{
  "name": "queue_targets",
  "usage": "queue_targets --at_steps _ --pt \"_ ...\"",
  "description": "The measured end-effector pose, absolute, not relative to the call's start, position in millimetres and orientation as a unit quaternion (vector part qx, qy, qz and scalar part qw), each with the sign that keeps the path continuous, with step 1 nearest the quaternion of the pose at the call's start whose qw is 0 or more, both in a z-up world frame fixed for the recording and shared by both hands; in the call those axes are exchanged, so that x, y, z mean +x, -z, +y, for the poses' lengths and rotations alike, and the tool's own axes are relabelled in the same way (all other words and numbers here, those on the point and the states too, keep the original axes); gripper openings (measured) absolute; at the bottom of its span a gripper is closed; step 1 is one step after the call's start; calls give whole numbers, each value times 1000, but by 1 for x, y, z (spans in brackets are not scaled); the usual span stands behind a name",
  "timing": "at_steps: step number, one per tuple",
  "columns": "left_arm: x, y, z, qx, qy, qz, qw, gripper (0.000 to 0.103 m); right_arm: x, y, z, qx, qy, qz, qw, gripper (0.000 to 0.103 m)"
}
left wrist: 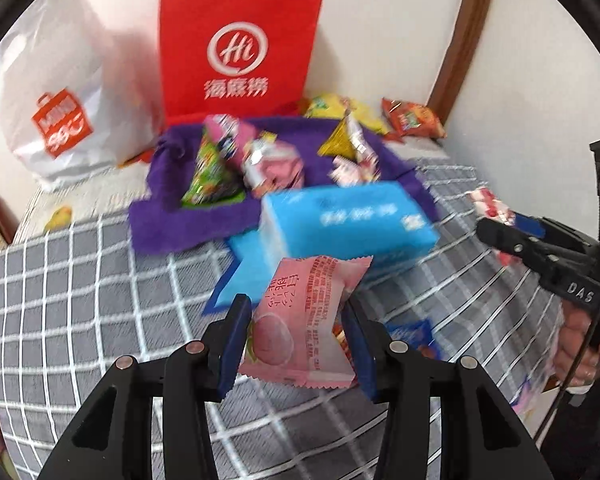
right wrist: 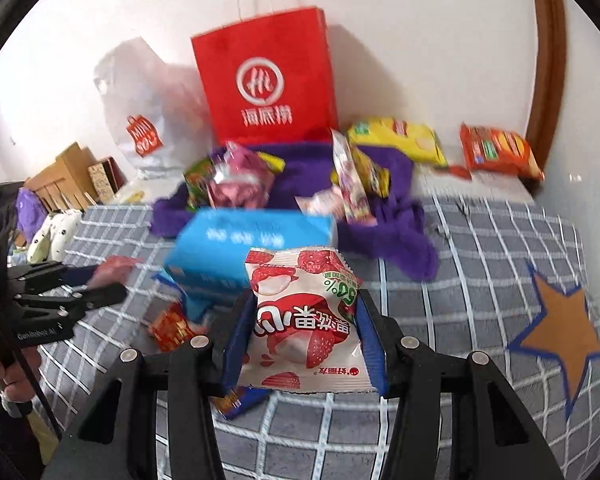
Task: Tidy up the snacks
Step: 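Lift and carry both held packets over the purple towel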
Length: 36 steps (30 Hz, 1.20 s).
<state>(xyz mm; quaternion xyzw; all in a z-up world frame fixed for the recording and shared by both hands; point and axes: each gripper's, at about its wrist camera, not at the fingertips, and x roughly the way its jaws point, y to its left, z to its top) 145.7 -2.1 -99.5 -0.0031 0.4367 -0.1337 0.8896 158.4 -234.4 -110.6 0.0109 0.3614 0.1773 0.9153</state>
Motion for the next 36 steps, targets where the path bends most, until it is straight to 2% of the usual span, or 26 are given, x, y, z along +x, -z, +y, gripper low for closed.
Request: queue_targets --at_steps 13,24,31,36 --pt "211 37 4 -18 102 403 909 45 215 49 -226 15 -162 319 934 50" --pt "273 25 28 -34 73 402 912 45 286 28 -209 14 -157 311 937 50" --pt "314 35 35 -47 65 409 909 45 325 37 -200 14 -162 323 932 50" --pt "341 57 47 -62 60 422 902 45 351 71 -187 0 -183 362 914 50"
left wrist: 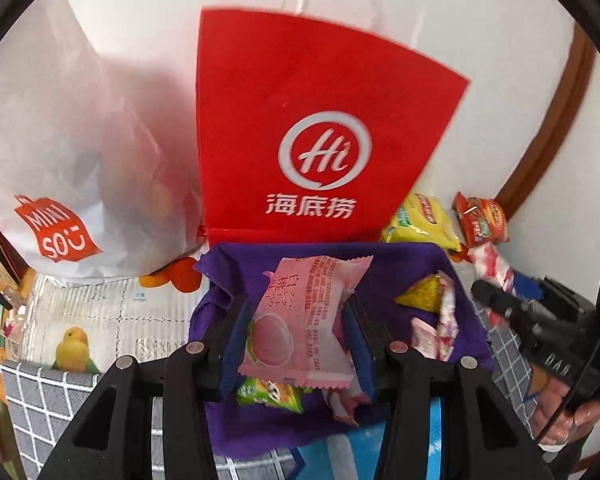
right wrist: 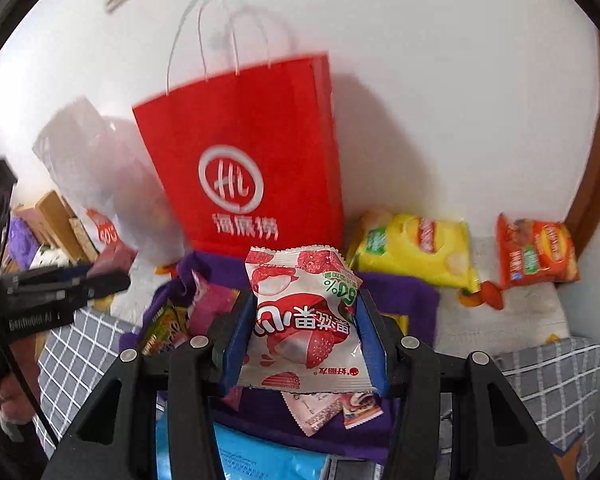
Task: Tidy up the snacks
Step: 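Lift and carry both held packets over the purple towel, then release the lychee bag onto the towel with the right tool while the left tool releases the pink packet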
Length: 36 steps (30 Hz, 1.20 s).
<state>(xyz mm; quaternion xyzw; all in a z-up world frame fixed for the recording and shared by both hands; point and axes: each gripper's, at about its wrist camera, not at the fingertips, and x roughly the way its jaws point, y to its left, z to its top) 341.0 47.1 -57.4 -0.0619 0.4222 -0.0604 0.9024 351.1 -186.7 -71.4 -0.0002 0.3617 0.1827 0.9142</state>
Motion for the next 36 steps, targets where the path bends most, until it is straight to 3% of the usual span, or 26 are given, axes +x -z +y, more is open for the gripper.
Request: queue_targets --at_steps 16,25,36 --pt "352 73 72 -82 60 435 895 45 379 146 -158 -51 -193 457 867 50" --pt "356 88 48 -106 120 437 885 45 380 145 -161 -48 -203 470 858 57" --pt "363 114 24 -98 125 450 879 45 364 104 -182 -17 -213 416 884 60"
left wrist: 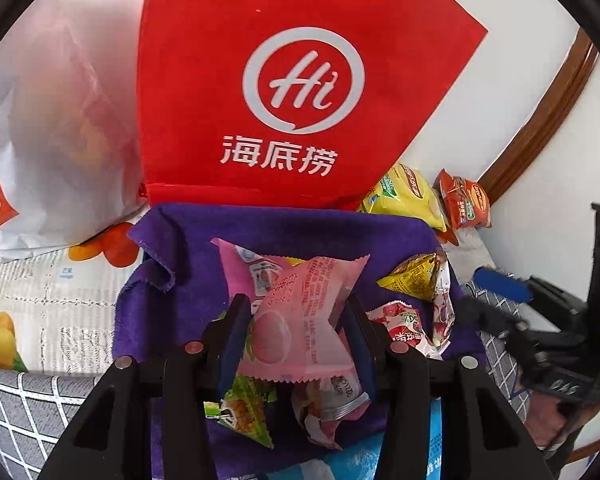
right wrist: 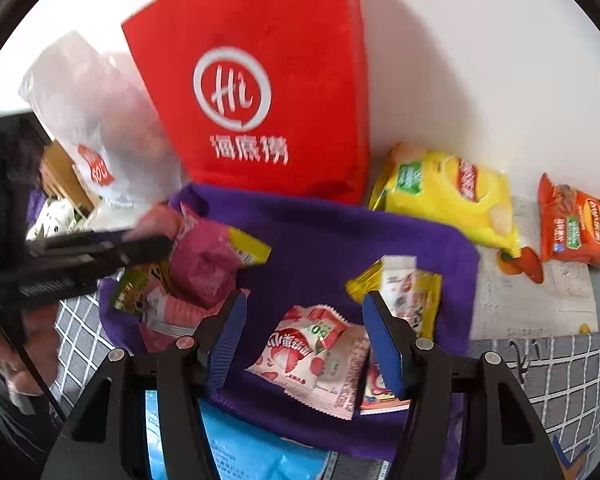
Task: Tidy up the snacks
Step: 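Release the lychee bag onto the towel with the right tool while the left tool releases the pink packet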
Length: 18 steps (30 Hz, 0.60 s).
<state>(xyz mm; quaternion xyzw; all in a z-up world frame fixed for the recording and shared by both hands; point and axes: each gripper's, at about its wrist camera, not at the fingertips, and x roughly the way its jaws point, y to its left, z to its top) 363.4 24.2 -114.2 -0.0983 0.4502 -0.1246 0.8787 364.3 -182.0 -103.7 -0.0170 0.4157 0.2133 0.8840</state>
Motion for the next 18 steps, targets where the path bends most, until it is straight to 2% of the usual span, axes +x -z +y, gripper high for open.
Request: queue_targets --at_steps 6,8,9,10,18 --pt "365 119 18 -91 125 453 878 48 363 96 -186 -13 -211 404 890 60" --pt "366 118 18 -93 122 456 876 59 364 98 -185 -16 -210 404 890 60" --pt "366 117 19 -93 122 457 876 70 364 99 -184 -20 -209 404 890 60" --pt "365 114 20 -91 123 453 878 72 363 99 -185 -22 -208 404 891 60" --pt "356 93 33 -96 124 431 889 74 361 97 -185 -21 -198 400 895 60"
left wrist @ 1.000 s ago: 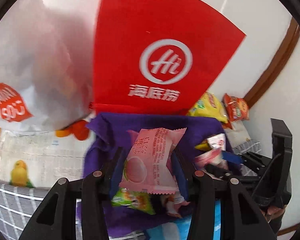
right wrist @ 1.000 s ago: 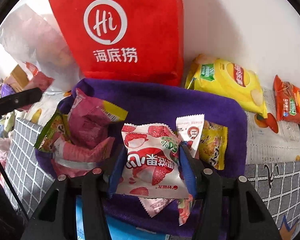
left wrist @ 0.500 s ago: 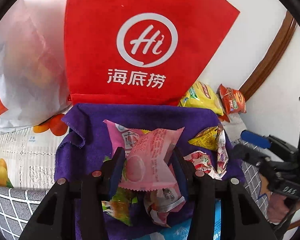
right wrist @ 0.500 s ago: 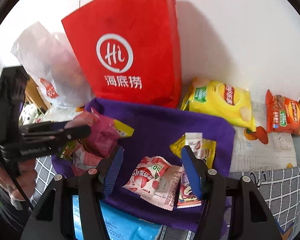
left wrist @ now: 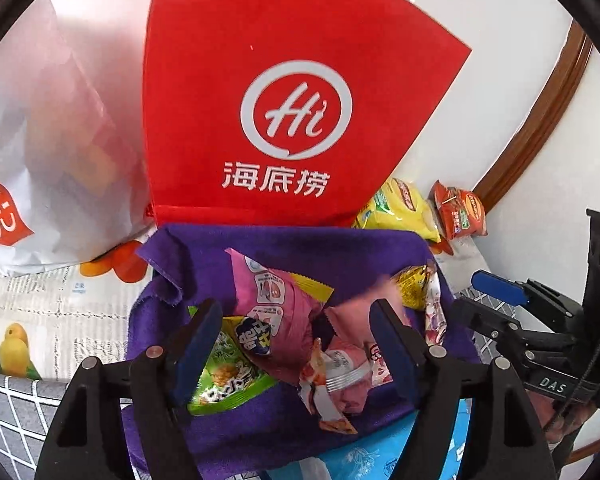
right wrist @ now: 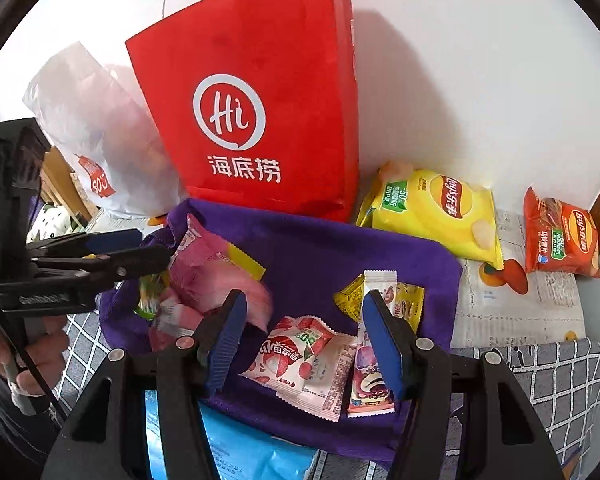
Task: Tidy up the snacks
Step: 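Release the lychee bag onto the towel with the right tool while the left tool releases the pink packet, then withdraw both open tools from the towel back to the remaining packets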
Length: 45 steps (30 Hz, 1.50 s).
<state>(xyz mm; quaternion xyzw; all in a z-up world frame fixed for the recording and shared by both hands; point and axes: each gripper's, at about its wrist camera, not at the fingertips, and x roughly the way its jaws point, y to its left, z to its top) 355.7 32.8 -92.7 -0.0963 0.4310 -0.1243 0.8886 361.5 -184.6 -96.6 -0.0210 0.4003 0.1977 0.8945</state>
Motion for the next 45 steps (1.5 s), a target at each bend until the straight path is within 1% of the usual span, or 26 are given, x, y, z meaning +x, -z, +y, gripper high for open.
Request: queue_targets --at_steps 7,11,16,26,29,36,45 --pt "344 72 40 -81 108 407 903 74 352 82 -188 -15 -160 377 912 60" --pt "337 61 37 -77 115 402 905 74 334 75 -191 8 -164 368 915 60" --pt "323 48 27 -58 119 398 908 74 306 69 -198 2 -135 357 924 60" --pt "289 21 -1 -31 138 378 915 74 233 76 -226 11 -97 383 918 60" --pt "279 13 -11 -25 130 375 917 74 210 80 -229 17 -98 380 920 60" --pt "244 11 -10 -7 128 386 913 74 168 95 -222 18 -123 384 915 60" --pt "198 32 22 -7 96 402 911 74 144 127 -205 25 -147 410 900 57"
